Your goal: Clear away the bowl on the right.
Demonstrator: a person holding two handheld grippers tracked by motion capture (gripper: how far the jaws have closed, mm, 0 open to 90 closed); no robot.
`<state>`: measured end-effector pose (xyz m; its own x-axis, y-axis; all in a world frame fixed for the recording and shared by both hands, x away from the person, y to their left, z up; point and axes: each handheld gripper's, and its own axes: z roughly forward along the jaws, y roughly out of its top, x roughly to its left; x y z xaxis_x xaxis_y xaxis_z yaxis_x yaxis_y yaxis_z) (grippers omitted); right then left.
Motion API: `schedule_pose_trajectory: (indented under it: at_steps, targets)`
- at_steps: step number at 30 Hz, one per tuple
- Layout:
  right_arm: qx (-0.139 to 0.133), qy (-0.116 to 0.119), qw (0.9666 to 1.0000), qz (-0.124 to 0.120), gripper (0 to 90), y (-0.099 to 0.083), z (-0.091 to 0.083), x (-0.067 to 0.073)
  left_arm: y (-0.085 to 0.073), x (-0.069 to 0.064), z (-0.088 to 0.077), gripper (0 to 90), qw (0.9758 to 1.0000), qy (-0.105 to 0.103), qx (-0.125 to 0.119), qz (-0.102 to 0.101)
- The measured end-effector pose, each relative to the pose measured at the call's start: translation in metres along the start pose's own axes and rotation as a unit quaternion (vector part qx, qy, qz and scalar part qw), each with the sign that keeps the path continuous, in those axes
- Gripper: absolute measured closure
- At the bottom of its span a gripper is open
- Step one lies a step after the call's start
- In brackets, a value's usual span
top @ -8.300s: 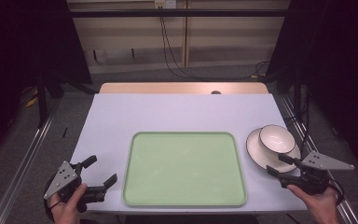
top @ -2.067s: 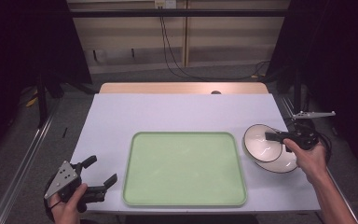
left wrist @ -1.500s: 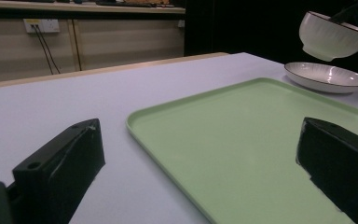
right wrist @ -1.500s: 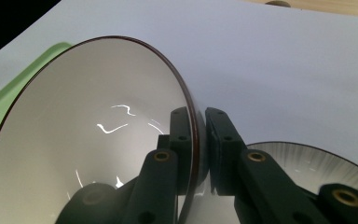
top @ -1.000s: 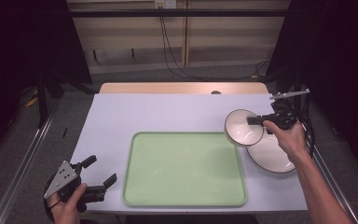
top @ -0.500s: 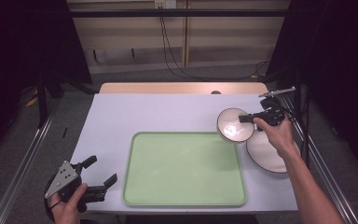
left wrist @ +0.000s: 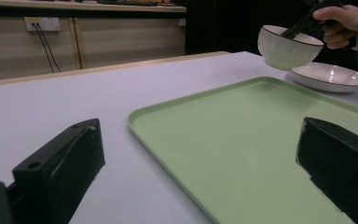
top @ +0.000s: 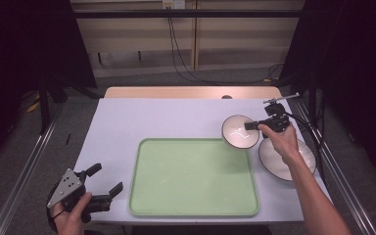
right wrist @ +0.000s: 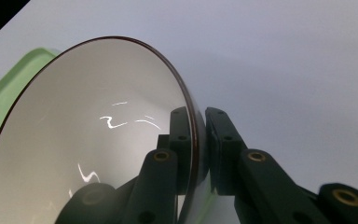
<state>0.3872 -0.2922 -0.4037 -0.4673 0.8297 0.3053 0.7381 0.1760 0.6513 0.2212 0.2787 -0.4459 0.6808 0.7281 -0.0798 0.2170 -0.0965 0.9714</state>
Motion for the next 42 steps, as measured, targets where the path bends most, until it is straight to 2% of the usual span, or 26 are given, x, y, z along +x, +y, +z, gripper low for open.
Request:
schedule_pose_trajectory:
  at_steps: [4, 10, 15, 28, 34, 36, 42]
  targets:
    - [0.002, 0.002, 1.0, 0.004, 82.1, 0.0, 0.003, -0.003, 0.0, 0.0, 0.0, 0.9, 1.0, 0.0, 0.004, 0.006]
    - [0.009, -0.002, 0.9999, 0.01, 82.1, -0.003, 0.007, -0.004, 0.0, 0.0, 0.0, 0.9, 1.0, 0.0, 0.002, 0.003]
    - [0.013, -0.006, 0.9999, 0.007, 82.0, -0.005, 0.011, -0.003, 0.0, 0.0, 0.0, 0.9, 1.0, -0.001, 0.006, 0.008]
    - [0.033, -0.006, 0.9994, 0.012, 82.0, -0.011, 0.025, -0.003, 0.0, 0.0, 0.0, 0.9, 1.0, 0.0, 0.003, 0.004]
    - [0.045, -0.017, 0.9988, 0.01, 81.9, -0.011, 0.032, -0.003, 0.0, 0.0, 0.0, 0.9, 1.0, 0.0, 0.004, 0.006]
    - [0.047, -0.018, 0.9987, 0.011, 82.0, -0.012, 0.034, -0.004, 0.0, 0.0, 0.0, 0.9, 1.0, 0.005, 0.005, 0.006]
    - [0.045, -0.015, 0.9988, 0.014, 81.9, -0.012, 0.038, -0.004, 0.0, -0.001, 0.001, 0.9, 1.0, 0.002, 0.006, 0.002]
